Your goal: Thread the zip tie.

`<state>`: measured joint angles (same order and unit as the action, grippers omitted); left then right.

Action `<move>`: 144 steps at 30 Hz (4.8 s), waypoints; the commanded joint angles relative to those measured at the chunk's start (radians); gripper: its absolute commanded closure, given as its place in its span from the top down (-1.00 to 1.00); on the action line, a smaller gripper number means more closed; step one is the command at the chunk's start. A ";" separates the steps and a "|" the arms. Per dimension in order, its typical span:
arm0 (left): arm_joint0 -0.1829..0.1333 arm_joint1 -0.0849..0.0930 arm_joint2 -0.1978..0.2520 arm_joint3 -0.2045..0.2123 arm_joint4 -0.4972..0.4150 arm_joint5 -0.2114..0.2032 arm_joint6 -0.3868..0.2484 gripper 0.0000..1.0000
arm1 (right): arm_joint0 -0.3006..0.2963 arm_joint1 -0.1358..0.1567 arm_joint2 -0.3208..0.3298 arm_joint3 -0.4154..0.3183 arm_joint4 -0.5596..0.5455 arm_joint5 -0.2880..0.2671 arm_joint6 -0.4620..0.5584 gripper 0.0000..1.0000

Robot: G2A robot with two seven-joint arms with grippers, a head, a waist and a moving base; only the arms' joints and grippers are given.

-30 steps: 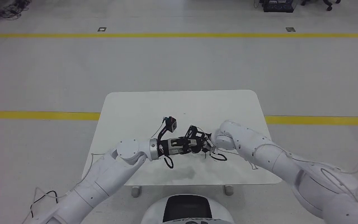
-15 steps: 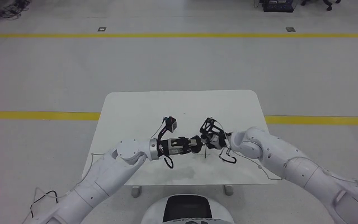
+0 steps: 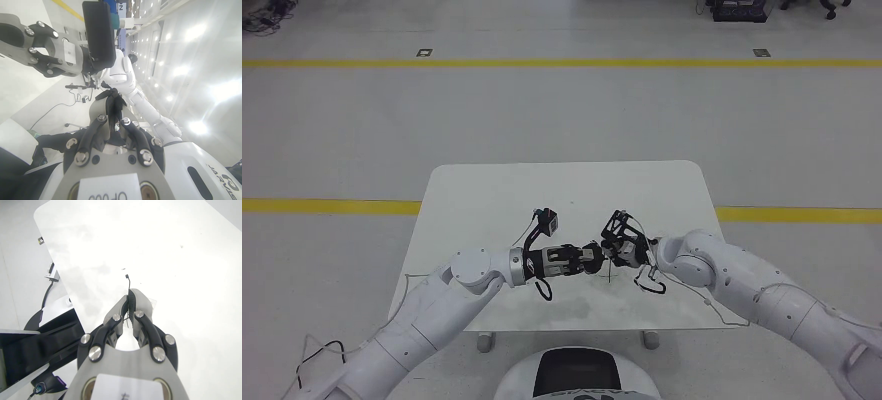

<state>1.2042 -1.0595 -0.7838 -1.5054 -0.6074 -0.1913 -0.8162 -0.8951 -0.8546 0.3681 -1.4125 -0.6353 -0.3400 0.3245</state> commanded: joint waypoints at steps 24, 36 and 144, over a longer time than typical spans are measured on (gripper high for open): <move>0.000 0.000 0.000 0.000 0.000 0.000 0.000 -1.00 | -0.431 0.151 0.223 -0.147 0.151 0.000 -1.020 -1.00; 0.000 0.000 0.000 0.000 0.000 0.000 0.000 -1.00 | -0.430 0.149 0.209 -0.158 0.152 0.000 -1.029 -1.00; 0.000 0.000 0.000 0.000 0.000 0.000 0.000 -1.00 | -0.735 -0.131 0.428 -0.210 -0.248 0.053 -1.320 -1.00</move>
<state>1.2042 -1.0595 -0.7838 -1.5054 -0.6074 -0.1913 -0.8162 -1.6299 -0.9844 0.7946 -1.6234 -0.8828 -0.2861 -0.9968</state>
